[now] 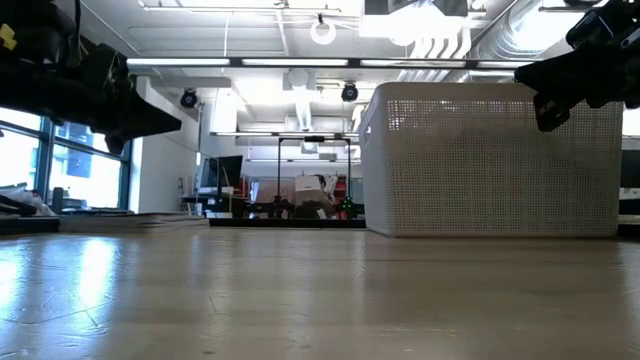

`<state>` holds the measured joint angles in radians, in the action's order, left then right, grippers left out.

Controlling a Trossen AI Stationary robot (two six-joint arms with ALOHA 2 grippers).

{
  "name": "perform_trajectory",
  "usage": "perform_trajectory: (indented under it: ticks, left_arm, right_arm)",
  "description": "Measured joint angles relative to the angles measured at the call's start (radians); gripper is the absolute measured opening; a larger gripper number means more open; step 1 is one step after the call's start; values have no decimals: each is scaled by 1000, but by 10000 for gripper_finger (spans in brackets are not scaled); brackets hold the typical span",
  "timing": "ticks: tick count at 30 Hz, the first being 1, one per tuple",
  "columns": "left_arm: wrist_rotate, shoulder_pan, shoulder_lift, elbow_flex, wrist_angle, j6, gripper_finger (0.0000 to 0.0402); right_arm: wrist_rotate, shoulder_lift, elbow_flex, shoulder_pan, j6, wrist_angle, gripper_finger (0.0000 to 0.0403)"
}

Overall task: Sort clothes
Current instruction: Return to Home Position

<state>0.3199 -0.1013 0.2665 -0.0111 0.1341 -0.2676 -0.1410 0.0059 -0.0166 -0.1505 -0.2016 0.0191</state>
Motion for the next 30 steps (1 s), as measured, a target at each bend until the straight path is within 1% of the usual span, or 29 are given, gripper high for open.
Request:
perform_trajectory:
  ticks: [6,8,18,25,30]
  left_arm:
    - [0,0,-2,0,-5,0,9]
    - [6,6,-28,-1,-25,0,9]
    - [7,23,-131,-1,-14,0,10]
    - [6,75,-180,-1,-17,0,10]
    - [4,72,-254,-1,-21,0,10]
  right_arm:
    - [0,0,0,0,0,0,0]
    - [-2,-2,0,-2,0,0,0]
    - [-3,-5,0,5,0,0,0]
    - [3,-5,0,31,0,0,0]
    - [4,-5,0,50,0,-1,0]
